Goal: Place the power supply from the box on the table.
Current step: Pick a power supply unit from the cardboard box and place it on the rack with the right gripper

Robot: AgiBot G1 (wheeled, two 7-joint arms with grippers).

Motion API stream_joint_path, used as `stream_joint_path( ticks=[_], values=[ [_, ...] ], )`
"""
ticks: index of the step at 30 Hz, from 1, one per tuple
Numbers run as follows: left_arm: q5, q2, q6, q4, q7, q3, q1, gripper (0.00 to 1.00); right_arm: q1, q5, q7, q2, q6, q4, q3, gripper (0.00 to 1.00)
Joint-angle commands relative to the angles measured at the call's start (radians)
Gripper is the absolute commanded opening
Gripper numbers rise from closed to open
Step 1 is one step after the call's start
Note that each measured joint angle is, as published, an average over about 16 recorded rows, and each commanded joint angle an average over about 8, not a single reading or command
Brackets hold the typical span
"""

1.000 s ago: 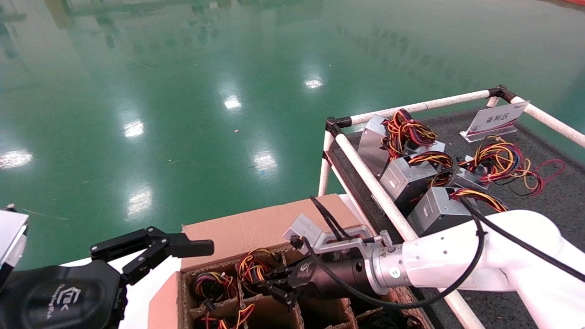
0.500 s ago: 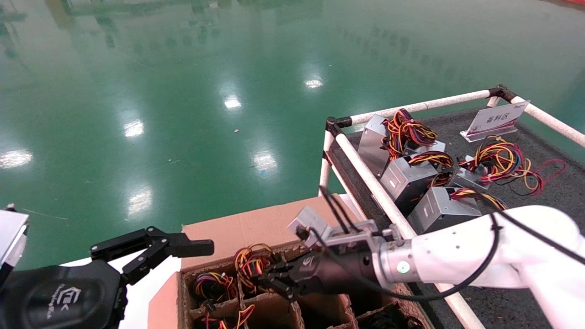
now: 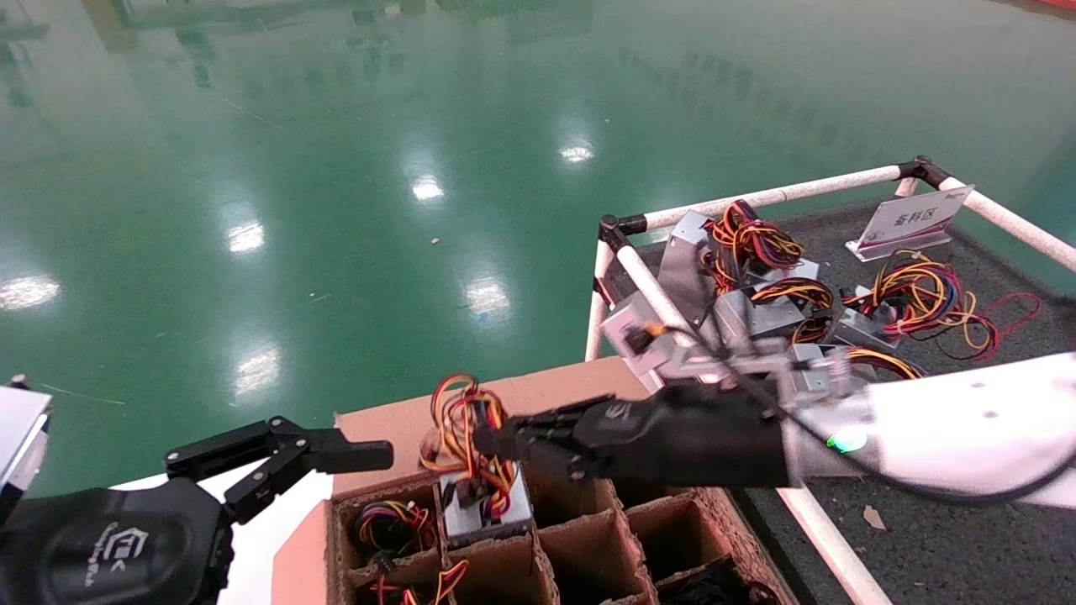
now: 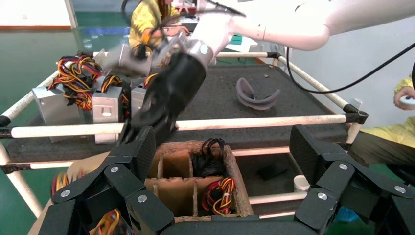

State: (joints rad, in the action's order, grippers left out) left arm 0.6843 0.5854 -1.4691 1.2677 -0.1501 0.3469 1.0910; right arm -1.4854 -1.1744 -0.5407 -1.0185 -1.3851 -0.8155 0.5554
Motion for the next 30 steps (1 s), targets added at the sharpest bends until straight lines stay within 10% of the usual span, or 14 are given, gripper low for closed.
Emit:
stream_joint_path(
  ticks=[1,16,30],
  values=[
    [0.0,0.0,0.0,0.0,0.0,0.0,0.0,1.0,0.0,0.024,-0.019,0.025,-0.013,-0.031,-0.015,0.0],
    [0.0,0.0,0.0,0.0,0.0,0.0,0.0,1.0,-0.014,0.264,-0.195,0.36,-0.014,-0.237,-0.226,0.0],
    [0.0,0.0,0.0,0.0,0.0,0.0,0.0,1.0,-0.06,0.307,-0.122,0.628,-0.046,-0.095,-0.356,0.0]
  ],
)
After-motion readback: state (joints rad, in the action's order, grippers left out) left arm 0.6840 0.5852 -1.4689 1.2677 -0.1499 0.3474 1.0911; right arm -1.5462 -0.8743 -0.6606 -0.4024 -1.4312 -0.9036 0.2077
